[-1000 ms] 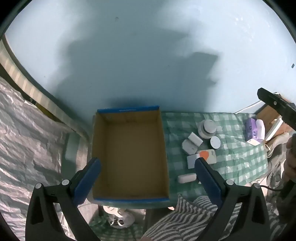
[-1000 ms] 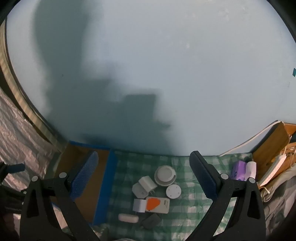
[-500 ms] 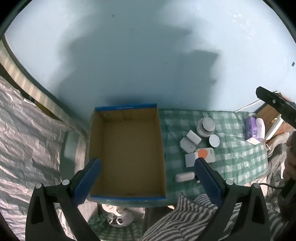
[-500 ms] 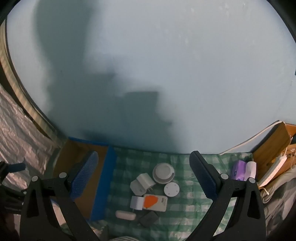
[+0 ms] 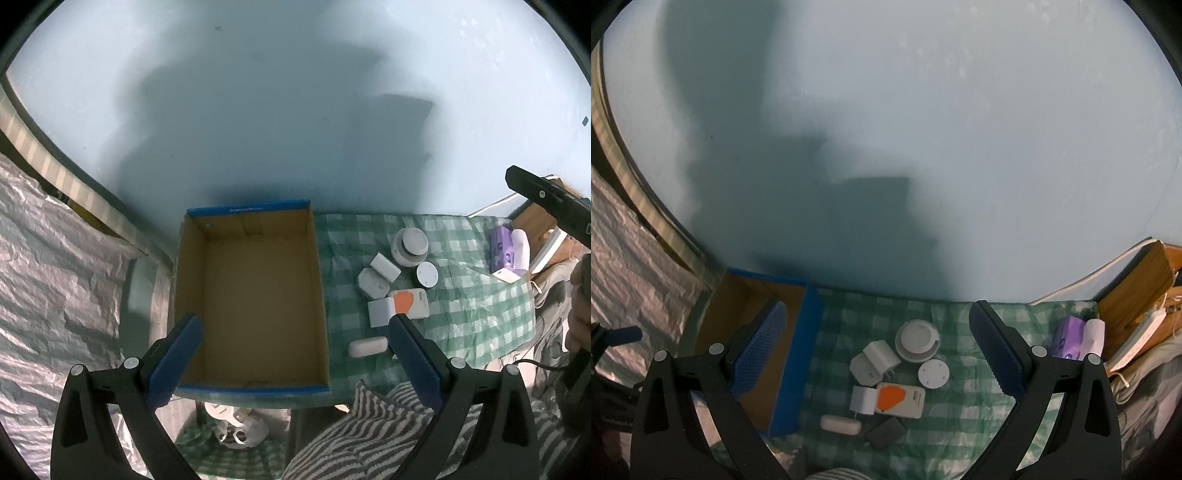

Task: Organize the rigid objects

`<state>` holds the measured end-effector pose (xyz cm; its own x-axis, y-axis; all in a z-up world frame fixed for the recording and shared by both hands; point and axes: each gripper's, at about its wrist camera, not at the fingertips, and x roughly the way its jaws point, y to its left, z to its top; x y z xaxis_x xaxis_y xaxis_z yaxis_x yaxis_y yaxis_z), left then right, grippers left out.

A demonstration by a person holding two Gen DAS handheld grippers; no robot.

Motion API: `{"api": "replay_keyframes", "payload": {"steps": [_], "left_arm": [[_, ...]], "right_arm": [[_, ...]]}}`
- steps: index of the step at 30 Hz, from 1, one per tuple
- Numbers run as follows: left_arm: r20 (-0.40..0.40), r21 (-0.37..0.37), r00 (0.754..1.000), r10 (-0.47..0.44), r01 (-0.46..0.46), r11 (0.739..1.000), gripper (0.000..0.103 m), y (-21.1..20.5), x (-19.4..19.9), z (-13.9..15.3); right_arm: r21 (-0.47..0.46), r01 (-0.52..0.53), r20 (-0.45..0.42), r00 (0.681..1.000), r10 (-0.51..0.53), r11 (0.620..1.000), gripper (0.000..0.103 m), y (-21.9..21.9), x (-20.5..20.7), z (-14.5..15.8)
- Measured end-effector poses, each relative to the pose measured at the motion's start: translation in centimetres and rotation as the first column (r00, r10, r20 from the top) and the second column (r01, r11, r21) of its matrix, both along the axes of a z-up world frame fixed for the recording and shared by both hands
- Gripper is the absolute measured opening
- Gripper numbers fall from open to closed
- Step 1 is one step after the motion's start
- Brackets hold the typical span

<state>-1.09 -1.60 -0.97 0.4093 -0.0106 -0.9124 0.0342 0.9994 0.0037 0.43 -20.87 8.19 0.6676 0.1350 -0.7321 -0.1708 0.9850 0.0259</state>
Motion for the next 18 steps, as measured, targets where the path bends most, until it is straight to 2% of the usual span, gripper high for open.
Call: {"api": "replay_keyframes", "payload": {"steps": [18], "left_arm": [[-0.004,0.0,1.0,0.001,-0.001,1.0,0.101,-0.09,-0.06,-0.07]], "right_arm": [[-0.006,-0.003,-0.014,1.0,0.003,1.0,0.099,0.24,0.31,-0.18]]}}
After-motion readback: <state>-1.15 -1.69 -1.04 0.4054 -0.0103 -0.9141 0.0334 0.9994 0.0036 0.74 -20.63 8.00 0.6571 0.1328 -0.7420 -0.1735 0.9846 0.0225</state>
